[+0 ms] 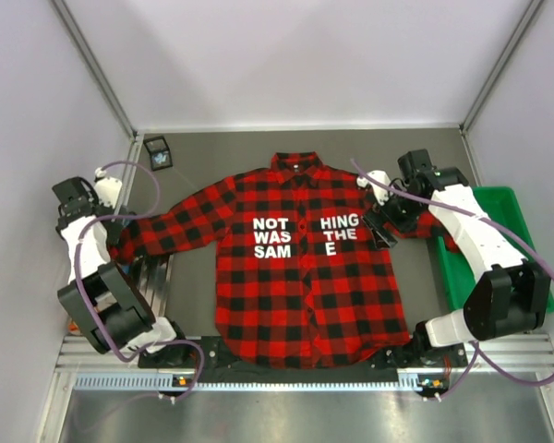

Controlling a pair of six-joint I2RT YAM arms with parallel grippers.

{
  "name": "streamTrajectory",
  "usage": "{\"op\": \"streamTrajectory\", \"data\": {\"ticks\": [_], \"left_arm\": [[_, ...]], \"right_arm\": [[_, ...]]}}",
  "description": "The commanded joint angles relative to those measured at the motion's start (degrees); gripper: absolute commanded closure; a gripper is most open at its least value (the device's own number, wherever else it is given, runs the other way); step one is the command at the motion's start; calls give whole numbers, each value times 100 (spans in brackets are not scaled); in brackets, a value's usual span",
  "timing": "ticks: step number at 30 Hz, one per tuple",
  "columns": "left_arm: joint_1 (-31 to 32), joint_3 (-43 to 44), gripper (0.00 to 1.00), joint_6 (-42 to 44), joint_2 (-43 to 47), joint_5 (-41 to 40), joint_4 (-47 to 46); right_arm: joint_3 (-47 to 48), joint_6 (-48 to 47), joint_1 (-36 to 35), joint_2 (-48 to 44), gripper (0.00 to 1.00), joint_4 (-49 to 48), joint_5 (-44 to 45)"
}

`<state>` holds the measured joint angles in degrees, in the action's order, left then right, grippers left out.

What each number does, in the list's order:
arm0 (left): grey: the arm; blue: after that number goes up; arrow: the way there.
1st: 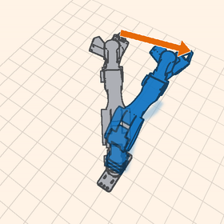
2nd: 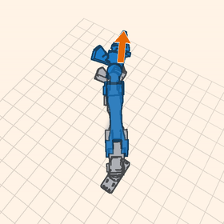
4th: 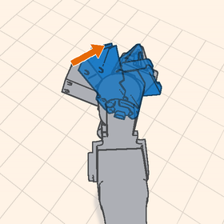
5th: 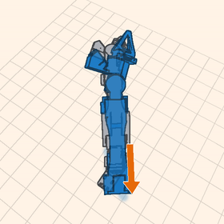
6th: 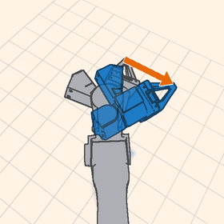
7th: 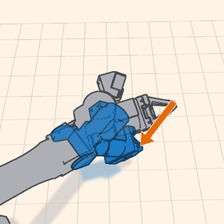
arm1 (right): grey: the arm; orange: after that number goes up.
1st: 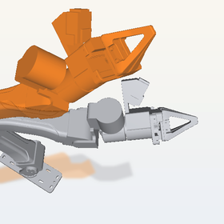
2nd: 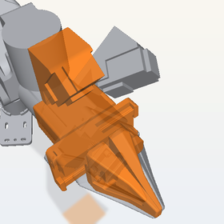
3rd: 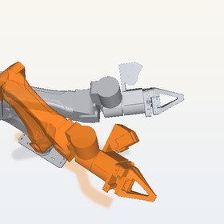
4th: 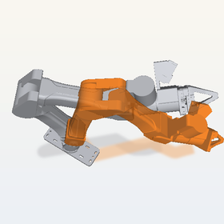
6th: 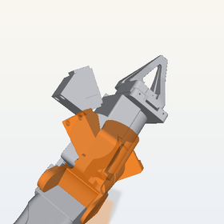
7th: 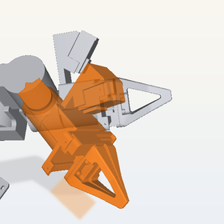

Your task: Pin the brooch onto the clothing

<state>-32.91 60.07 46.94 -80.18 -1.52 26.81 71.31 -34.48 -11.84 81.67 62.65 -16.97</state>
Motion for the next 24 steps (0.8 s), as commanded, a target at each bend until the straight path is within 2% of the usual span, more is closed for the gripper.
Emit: {"op": "streamTrajectory", "data": {"ticks": [1, 3, 4, 5, 7, 8, 11, 13, 15, 17, 19, 21, 22, 24], "left_arm": [[-164, 592, 4, -106, 230, 1141, 691], [-155, 794, 1, 7, 449, 1819, 1193], [-155, 900, 1, 78, 538, 2605, 1387], [-155, 944, 1, 174, 634, 2987, 1832], [-24, 1006, 1, 631, 907, 3542, 2318], [273, 1006, 1, 763, 986, 3692, 2668], [984, 857, 1, 633, 1206, 3641, 2777], [1320, 813, 1, 248, 1233, 3589, 2716], [1926, 848, 1, -148, 1172, 3396, 2698], [2506, 883, 4, -80, 1023, 3430, 3048], [2841, 761, 8, 410, 943, 3692, 3899], [2904, 402, 11, 1429, 995, 4000, 4471], [2991, 269, 13, 1841, 1031, 4001, 5013], [3132, -247, 16, 2824, 1197, 3871, 5395]], "right_arm": [[76, -278, -12, -432, 5, 300, -95], [50, -375, -12, -598, 5, 449, -183], [6, -393, -12, -652, 4, 571, -201], [-38, -410, -12, -731, 4, 625, -245], [-230, -419, -12, -950, 5, 739, -306], [-301, -419, -12, -1021, 5, 748, -333], [-574, -402, -12, -1267, 5, 748, -359], [-583, -323, -3, -1390, 5, 748, -438], [-470, -217, -12, -1417, 5, 748, -596], [-390, -156, -20, -1408, 5, 757, -667], [-354, -147, -21, -1390, 5, 757, -667], [-424, -182, -20, -1382, 5, 748, -737], [-451, -182, -21, -1390, 6, 757, -798], [-530, -138, -38, -1382, 7, 731, -1044]]}}
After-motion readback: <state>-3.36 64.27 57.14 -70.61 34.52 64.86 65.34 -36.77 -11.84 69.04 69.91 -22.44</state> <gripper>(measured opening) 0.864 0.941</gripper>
